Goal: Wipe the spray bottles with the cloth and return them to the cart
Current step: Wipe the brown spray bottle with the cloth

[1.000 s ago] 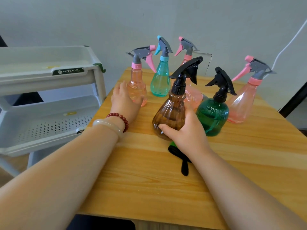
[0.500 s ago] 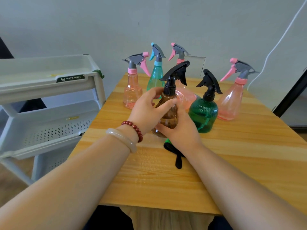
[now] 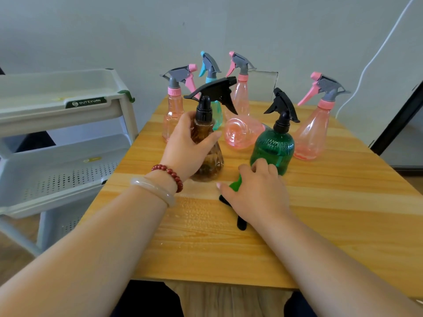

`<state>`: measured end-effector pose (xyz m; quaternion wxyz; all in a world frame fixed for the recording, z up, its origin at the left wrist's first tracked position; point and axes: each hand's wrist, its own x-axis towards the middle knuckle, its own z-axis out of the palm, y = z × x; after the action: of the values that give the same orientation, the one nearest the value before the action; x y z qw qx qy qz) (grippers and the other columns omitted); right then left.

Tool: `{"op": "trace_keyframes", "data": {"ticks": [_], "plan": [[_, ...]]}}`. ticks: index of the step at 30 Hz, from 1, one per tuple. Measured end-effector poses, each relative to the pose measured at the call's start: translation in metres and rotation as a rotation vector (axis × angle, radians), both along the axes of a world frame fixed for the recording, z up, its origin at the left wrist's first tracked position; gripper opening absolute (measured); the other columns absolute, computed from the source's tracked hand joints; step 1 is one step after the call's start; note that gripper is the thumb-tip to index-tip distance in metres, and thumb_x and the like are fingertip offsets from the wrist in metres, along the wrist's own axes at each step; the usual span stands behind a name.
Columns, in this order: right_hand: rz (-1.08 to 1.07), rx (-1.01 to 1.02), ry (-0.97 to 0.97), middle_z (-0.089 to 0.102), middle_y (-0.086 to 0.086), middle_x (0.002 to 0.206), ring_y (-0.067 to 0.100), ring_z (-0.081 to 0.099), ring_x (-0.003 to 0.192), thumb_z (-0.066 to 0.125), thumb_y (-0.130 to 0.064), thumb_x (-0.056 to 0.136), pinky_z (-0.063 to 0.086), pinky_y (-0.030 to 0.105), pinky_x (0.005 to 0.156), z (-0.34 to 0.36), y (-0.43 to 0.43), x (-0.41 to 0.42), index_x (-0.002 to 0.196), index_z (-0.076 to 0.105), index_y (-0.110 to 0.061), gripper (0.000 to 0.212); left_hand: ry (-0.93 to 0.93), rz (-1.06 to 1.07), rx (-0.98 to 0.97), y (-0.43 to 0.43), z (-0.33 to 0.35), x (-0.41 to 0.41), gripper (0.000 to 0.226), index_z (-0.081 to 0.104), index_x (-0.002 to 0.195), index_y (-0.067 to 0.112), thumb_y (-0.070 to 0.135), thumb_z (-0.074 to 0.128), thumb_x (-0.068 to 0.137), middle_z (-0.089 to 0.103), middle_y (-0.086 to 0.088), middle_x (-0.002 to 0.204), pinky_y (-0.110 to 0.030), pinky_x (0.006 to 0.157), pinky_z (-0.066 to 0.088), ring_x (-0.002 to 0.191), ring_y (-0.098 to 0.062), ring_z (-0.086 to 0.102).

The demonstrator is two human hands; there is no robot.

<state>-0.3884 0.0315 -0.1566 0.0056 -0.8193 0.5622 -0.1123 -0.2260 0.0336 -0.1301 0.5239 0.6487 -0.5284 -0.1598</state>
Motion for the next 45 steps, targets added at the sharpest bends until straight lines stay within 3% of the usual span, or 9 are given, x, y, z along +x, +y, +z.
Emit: {"op": "trace_keyframes", "data": {"ticks": [7, 12, 18, 21, 25, 30, 34, 38, 45], "plan": [[0.093, 0.033, -0.205, 0.038, 0.000, 0.139, 0.020, 0.042, 0.123, 0.060, -0.053, 0.088, 0.039, 0.026, 0.093, -0.003, 0.001, -0.001, 0.145, 0.040, -0.020, 0.068, -0.036, 0.019, -0.060, 0.005, -0.016, -0.001, 0.054, 0.036, 0.142, 0.025, 0.034, 0.061, 0.094, 0.049, 0.029, 0.109, 0.005, 0.071, 0.037, 0.091, 0.023, 0.048], [0.108, 0.170, -0.351, 0.028, -0.003, 0.155, 0.014, 0.040, 0.134, 0.064, -0.028, 0.091, 0.029, 0.017, 0.093, -0.003, -0.003, -0.009, 0.140, 0.050, -0.015, 0.053, -0.029, -0.029, -0.067, 0.006, -0.022, 0.004, 0.061, 0.035, 0.147, 0.023, 0.039, 0.060, 0.093, 0.051, 0.016, 0.124, -0.023, 0.096, 0.043, 0.118, -0.002, 0.050], [0.224, -0.071, -0.479, 0.065, -0.005, 0.118, 0.011, 0.057, 0.112, 0.059, -0.008, 0.094, 0.036, 0.006, 0.092, -0.008, -0.005, -0.009, 0.115, 0.070, -0.015, 0.025, -0.050, -0.021, -0.128, 0.010, -0.024, 0.009, 0.056, 0.039, 0.141, 0.025, 0.037, 0.063, 0.092, 0.050, 0.032, 0.111, 0.004, 0.082, 0.037, 0.101, 0.024, 0.048], [0.264, -0.277, -0.704, 0.064, -0.006, 0.109, 0.003, 0.055, 0.105, 0.059, 0.001, 0.092, 0.033, -0.001, 0.093, -0.009, -0.011, -0.009, 0.109, 0.070, -0.008, 0.022, -0.029, -0.051, -0.135, 0.013, -0.023, 0.010, 0.055, 0.039, 0.142, 0.025, 0.034, 0.063, 0.092, 0.052, 0.025, 0.117, -0.002, 0.085, 0.039, 0.108, 0.010, 0.052], [0.276, -0.396, -0.885, 0.059, -0.011, 0.111, -0.001, 0.053, 0.108, 0.060, -0.008, 0.092, 0.039, 0.008, 0.096, 0.001, -0.014, -0.010, 0.116, 0.064, -0.011, 0.024, -0.013, -0.072, -0.155, 0.014, -0.022, 0.010, 0.047, 0.041, 0.134, 0.032, 0.033, 0.063, 0.092, 0.055, 0.023, 0.118, -0.014, 0.092, 0.044, 0.116, -0.003, 0.054], [0.245, -0.214, -0.933, 0.057, -0.023, 0.104, 0.002, 0.058, 0.101, 0.071, -0.019, 0.087, 0.045, 0.015, 0.087, 0.007, -0.014, 0.003, 0.106, 0.060, -0.028, 0.024, 0.007, -0.078, -0.157, 0.012, -0.023, 0.008, 0.055, 0.042, 0.143, 0.025, 0.037, 0.061, 0.092, 0.059, 0.015, 0.125, -0.019, 0.094, 0.049, 0.115, 0.002, 0.056], [0.249, -0.302, -0.980, 0.068, -0.004, 0.103, 0.001, 0.058, 0.100, 0.066, -0.015, 0.091, 0.042, 0.007, 0.089, 0.006, -0.017, 0.019, 0.104, 0.071, -0.009, 0.015, 0.025, -0.112, -0.147, 0.012, -0.025, 0.009, 0.043, 0.041, 0.142, 0.031, 0.035, 0.048, 0.100, 0.057, 0.026, 0.117, -0.004, 0.084, 0.044, 0.107, 0.014, 0.054], [0.302, -0.264, -1.100, 0.059, -0.025, 0.097, -0.016, 0.054, 0.098, 0.064, -0.012, 0.093, 0.039, 0.002, 0.085, 0.012, -0.016, 0.043, 0.104, 0.067, -0.018, 0.013, 0.002, -0.110, -0.144, 0.011, -0.025, 0.005, 0.045, 0.037, 0.146, 0.024, 0.034, 0.040, 0.103, 0.057, 0.014, 0.125, 0.002, 0.081, 0.039, 0.106, 0.011, 0.053], [0.328, -0.165, -1.109, 0.060, -0.022, 0.095, -0.017, 0.054, 0.095, 0.066, -0.009, 0.091, 0.038, 0.001, 0.083, -0.002, -0.022, 0.041, 0.099, 0.065, -0.026, 0.019, -0.060, -0.080, -0.152, 0.008, -0.026, 0.006, 0.041, 0.037, 0.144, 0.019, 0.030, 0.037, 0.104, 0.050, 0.027, 0.106, 0.000, 0.071, 0.039, 0.090, 0.022, 0.050]]}}
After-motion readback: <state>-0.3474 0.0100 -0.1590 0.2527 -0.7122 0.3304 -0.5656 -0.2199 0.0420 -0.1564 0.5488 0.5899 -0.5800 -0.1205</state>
